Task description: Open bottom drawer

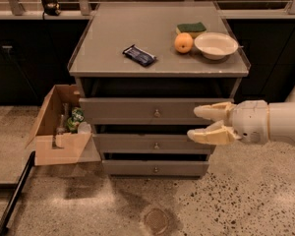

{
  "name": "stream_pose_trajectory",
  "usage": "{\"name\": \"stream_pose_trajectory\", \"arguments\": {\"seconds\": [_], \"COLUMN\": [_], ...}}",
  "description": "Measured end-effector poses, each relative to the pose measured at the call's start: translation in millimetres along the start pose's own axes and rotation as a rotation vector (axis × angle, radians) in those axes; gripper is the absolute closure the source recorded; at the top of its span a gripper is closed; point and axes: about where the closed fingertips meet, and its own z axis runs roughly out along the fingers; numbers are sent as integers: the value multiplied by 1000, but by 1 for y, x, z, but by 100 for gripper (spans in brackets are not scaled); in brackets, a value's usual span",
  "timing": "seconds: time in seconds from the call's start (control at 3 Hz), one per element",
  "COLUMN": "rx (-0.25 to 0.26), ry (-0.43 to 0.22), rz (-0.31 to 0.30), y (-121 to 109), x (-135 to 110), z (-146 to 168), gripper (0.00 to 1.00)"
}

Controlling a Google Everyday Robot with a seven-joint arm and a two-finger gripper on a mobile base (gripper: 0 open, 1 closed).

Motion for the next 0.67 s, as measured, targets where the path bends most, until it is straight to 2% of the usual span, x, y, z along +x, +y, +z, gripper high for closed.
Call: {"name": "stream_pose_trajectory", "arguments": {"seconds": [0.67], "rx": [0], "ry": [0], "rz": [0], "y": [0], "x": [0], "z": [0], "gripper": [89]}}
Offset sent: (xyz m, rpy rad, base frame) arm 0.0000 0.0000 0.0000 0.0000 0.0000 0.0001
